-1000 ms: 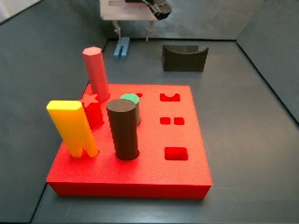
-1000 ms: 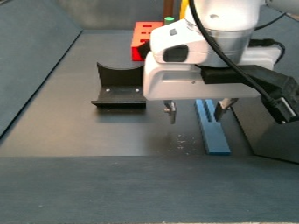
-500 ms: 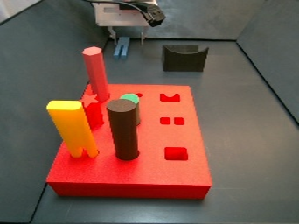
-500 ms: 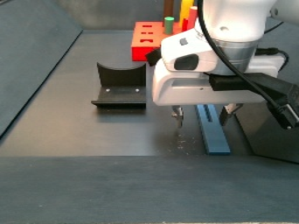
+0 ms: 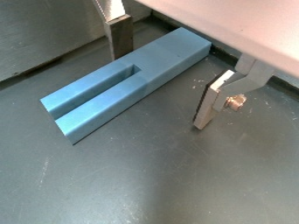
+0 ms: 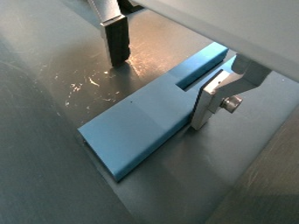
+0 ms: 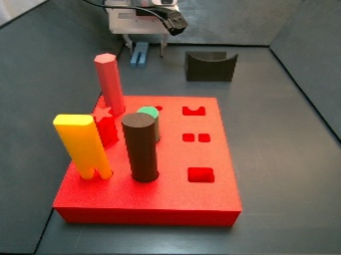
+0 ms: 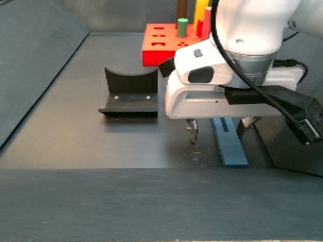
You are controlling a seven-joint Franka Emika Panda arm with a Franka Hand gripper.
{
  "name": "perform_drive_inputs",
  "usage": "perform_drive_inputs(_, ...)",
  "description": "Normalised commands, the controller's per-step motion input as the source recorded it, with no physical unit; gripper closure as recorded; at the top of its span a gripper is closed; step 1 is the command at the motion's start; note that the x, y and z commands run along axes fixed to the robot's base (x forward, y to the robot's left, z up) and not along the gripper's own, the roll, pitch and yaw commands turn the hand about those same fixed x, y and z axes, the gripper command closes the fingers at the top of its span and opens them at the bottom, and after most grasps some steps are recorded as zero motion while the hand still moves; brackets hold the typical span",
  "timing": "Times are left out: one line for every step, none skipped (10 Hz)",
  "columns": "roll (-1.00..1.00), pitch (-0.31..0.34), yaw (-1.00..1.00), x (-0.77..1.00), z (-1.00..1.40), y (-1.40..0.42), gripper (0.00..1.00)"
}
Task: Pick up the double-square object. Move up. Rotate the double-square object. Place the double-square object on the fixture. Regrasp the double-square object. Move to above the board. Insert the double-square object.
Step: Pick up the double-square object, then move up.
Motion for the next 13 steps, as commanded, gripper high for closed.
perform_drive_inputs(0.00,0.000,0.00,0.00,0.00,0.00,1.00)
perform_drive_inputs(0.00,0.000,0.00,0.00,0.00,0.00,1.00)
perform_drive_inputs(0.00,0.000,0.00,0.00,0.00,0.00,1.00)
perform_drive_inputs(0.00,0.000,0.00,0.00,0.00,0.00,1.00)
perform_drive_inputs(0.00,0.000,0.00,0.00,0.00,0.00,1.00)
perform_drive_inputs(0.00,0.000,0.00,0.00,0.00,0.00,1.00)
perform_drive_inputs(0.00,0.000,0.00,0.00,0.00,0.00,1.00)
perform_drive_inputs(0.00,0.000,0.00,0.00,0.00,0.00,1.00)
perform_drive_inputs(0.00,0.000,0.00,0.00,0.00,0.00,1.00)
perform_drive_inputs(0.00,0.000,0.00,0.00,0.00,0.00,1.00)
perform_drive_inputs(0.00,0.000,0.00,0.00,0.00,0.00,1.00)
perform_drive_inputs(0.00,0.000,0.00,0.00,0.83,0.00,1.00)
perform_drive_inputs(0.00,-0.001,0.00,-0.02,0.83,-0.01,1.00)
